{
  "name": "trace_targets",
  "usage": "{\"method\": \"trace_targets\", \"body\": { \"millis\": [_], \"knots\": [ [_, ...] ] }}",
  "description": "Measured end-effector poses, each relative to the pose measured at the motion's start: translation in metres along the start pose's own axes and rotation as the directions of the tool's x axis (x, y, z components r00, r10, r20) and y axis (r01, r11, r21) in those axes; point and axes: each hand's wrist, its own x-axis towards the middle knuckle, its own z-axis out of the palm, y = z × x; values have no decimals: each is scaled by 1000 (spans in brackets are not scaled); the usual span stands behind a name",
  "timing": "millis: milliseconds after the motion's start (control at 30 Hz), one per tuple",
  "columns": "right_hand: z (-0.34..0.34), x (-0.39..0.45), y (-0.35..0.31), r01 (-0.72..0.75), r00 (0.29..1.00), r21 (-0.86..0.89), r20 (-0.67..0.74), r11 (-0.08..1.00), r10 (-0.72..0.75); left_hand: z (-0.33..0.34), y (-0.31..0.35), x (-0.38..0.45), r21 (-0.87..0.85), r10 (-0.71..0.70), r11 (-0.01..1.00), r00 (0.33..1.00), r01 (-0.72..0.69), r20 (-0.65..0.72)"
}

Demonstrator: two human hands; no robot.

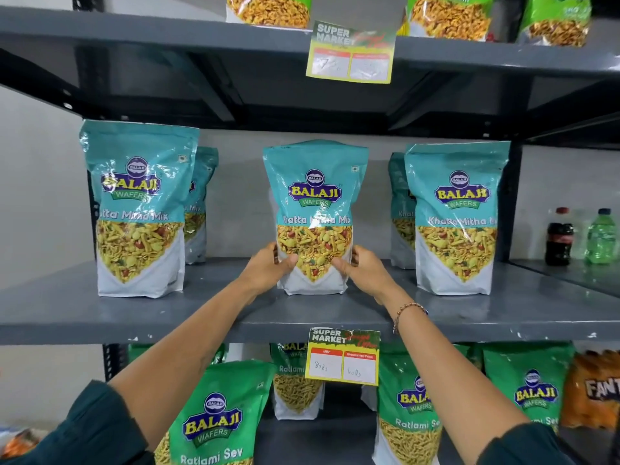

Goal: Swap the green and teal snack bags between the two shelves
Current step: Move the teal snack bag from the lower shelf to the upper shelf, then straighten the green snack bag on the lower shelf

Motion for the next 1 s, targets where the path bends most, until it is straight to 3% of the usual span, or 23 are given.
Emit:
{"method": "trace_targets", "body": {
  "millis": [67, 167, 267, 400, 500, 600, 733, 900, 1000],
  "knots": [
    [-1, -5, 0, -5, 1000, -87, -13, 996, 4, 2, 4, -5, 46, -26, 999, 998, 29, -62],
    [-1, -24, -5, 20, 988, -168, -149, 986, -45, 1, 14, -25, 103, -62, 990, 960, 94, -274],
    [5, -57, -20, 107, 934, -140, -325, 984, -148, -3, 25, -63, 92, 60, 995, 912, -24, -405],
    [27, -119, -38, 243, 908, 15, -356, 970, -221, 1, 26, -135, -5, 195, 976, 892, -216, -407],
    [56, -168, -28, 240, 931, 191, -324, 952, -170, 9, 2, -182, -87, 171, 973, 917, -216, -361],
    [91, -210, 0, 187, 955, 248, -271, 951, -118, 19, -37, -216, -66, 72, 993, 936, -100, -344],
    [143, -245, 58, -39, 996, 215, -72, 976, 55, 30, -106, -245, 32, -147, 985, 921, 170, -360],
    [184, -253, 115, -205, 978, 91, 60, 974, 200, 30, -196, -268, 205, -449, 835, 848, 510, -283],
    [199, -243, 134, -282, 954, 50, 120, 958, 274, 21, -220, -267, 234, -524, 776, 806, 585, -276]
  ]
}}
